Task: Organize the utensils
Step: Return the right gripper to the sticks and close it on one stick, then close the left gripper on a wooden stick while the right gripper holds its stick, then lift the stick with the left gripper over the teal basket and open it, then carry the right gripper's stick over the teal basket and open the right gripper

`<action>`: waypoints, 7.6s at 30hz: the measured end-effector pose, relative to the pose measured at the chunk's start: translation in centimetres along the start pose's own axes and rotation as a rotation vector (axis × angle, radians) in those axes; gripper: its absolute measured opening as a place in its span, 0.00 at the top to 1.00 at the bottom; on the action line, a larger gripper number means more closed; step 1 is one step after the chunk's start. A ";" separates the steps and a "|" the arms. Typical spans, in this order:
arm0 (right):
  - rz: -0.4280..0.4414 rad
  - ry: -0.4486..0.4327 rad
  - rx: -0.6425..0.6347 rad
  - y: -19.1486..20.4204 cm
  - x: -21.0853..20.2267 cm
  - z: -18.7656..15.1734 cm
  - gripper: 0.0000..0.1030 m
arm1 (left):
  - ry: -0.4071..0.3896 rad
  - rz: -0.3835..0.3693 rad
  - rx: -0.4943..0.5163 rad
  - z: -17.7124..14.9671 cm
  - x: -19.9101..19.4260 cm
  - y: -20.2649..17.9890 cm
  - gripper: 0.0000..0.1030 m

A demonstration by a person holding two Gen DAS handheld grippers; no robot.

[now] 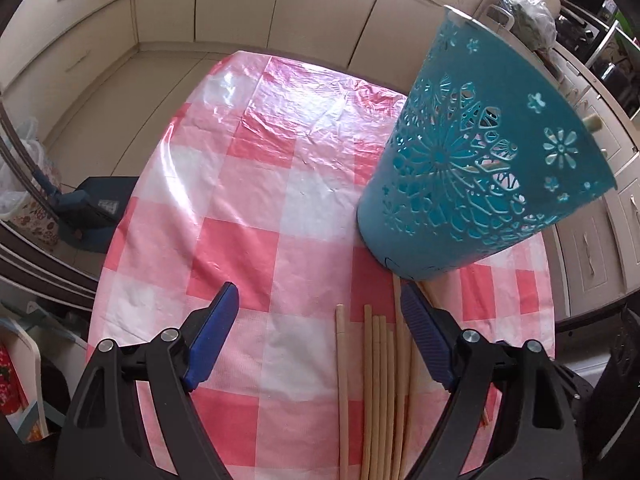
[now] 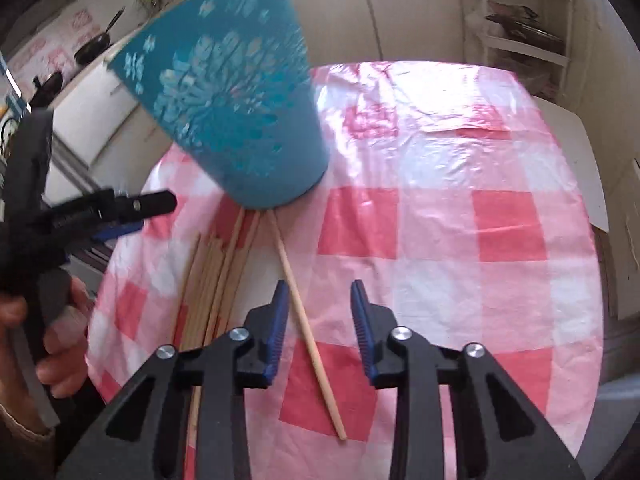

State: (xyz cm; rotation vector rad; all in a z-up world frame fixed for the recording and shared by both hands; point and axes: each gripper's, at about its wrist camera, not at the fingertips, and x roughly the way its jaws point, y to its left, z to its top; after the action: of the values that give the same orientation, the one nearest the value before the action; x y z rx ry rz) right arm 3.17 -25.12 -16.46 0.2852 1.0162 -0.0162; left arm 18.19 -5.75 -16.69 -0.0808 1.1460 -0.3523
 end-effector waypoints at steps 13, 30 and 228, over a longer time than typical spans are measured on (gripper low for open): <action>-0.056 0.063 -0.039 1.2 -0.7 -2.9 0.94 | 0.031 0.012 0.062 0.1 -0.3 -1.3 0.23; -0.026 0.025 -0.060 1.4 -0.7 -3.9 0.86 | 0.067 0.266 0.143 -5.5 -0.1 -0.9 0.23; 0.077 -0.805 0.102 4.2 -9.9 18.0 0.94 | -0.568 0.021 -0.146 3.3 -10.6 3.0 0.22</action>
State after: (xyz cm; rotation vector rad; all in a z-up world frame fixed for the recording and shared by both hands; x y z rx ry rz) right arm 13.63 -26.62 1.68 0.3689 0.2050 -0.1054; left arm 18.01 0.00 -6.70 -0.2787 0.6077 -0.2051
